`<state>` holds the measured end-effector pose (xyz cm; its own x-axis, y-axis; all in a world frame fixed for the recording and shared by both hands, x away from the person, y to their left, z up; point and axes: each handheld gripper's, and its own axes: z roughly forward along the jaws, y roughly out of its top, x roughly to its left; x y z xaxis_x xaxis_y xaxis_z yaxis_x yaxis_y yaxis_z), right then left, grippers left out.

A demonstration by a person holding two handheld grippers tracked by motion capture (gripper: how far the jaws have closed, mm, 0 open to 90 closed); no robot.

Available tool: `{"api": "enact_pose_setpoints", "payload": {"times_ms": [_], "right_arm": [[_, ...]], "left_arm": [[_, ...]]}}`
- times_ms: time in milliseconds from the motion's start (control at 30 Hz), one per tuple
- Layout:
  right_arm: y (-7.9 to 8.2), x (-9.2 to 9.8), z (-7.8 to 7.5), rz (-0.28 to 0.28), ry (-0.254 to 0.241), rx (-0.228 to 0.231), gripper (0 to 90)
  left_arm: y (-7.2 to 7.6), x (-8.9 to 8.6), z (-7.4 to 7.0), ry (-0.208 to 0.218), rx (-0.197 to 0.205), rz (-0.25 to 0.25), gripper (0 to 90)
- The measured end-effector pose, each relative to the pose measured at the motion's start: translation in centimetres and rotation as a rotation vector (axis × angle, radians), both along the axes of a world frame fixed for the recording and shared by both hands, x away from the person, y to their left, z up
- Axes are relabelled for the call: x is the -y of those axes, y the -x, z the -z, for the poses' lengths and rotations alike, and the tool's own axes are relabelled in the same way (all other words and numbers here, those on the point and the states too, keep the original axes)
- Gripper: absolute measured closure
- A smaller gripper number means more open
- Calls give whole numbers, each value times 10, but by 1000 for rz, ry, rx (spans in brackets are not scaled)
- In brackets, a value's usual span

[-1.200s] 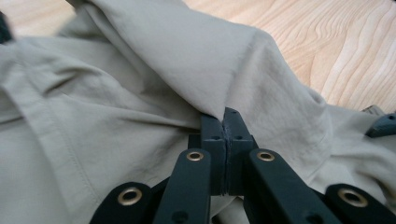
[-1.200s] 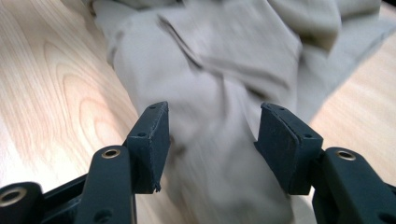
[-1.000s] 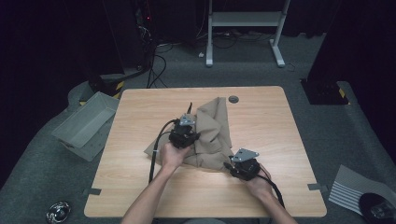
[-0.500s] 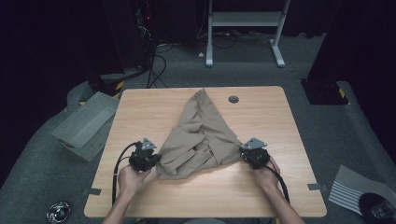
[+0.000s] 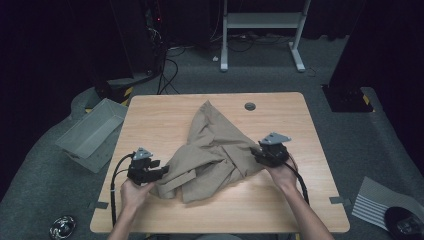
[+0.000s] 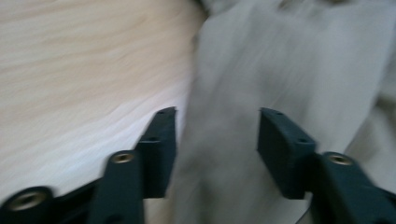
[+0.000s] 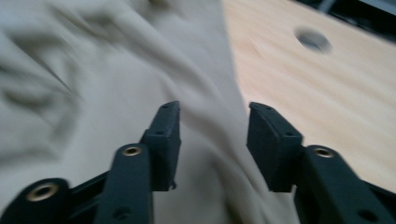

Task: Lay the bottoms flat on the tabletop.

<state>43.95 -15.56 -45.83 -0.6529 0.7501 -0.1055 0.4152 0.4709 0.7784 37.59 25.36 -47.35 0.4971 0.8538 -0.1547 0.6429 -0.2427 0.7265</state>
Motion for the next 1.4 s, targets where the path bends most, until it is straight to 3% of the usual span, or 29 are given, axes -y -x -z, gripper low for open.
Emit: {"api": "enact_pose_setpoints", "payload": {"times_ms": [167,300,367,433,500,567,600,733,800,833,900,1000,1033,1133,1200,1300,1400], "right_arm": [[-31,-59,-6,-105,39,-60,456],[-50,-97,-1,-151,71,-112,447],[-59,-113,1,-160,97,-134,460],[-64,-122,3,-172,102,-142,511],[-67,-129,4,-194,125,-148,648],[-68,-132,7,-204,144,-163,826],[-68,-132,8,-210,151,-175,894],[-60,-124,7,-245,162,-140,900],[-53,-117,4,-252,149,-123,898],[-51,-114,1,-255,146,-111,896],[-47,-112,-6,-259,102,-102,732],[-46,-120,-7,-267,50,-137,566],[-46,-124,-6,-279,45,-144,539],[-42,-137,-1,-310,51,-167,473],[-37,-142,0,-339,66,-172,448],[-26,-146,-4,-378,69,-164,426],[-14,-148,-6,-413,59,-151,423]], "left_arm": [[-24,25,10,-11,-79,25,366],[-32,34,20,-34,-121,26,397],[-33,39,23,-56,-132,32,515],[-31,43,23,-69,-117,44,688],[-29,46,20,-81,-99,65,838],[-27,49,16,-91,-85,83,897],[-26,50,14,-91,-81,92,898],[-24,47,7,-77,-49,97,886],[-28,42,6,-38,-51,56,682],[-32,38,6,-36,-58,25,595],[-39,36,8,-51,-87,-20,440],[-50,33,17,-47,-148,-39,388],[-52,33,19,-51,-159,-33,433],[-53,37,23,-76,-175,7,715],[-51,42,21,-108,-161,28,865],[-50,48,16,-120,-150,57,897],[-49,53,11,-85,-135,75,899]]}}
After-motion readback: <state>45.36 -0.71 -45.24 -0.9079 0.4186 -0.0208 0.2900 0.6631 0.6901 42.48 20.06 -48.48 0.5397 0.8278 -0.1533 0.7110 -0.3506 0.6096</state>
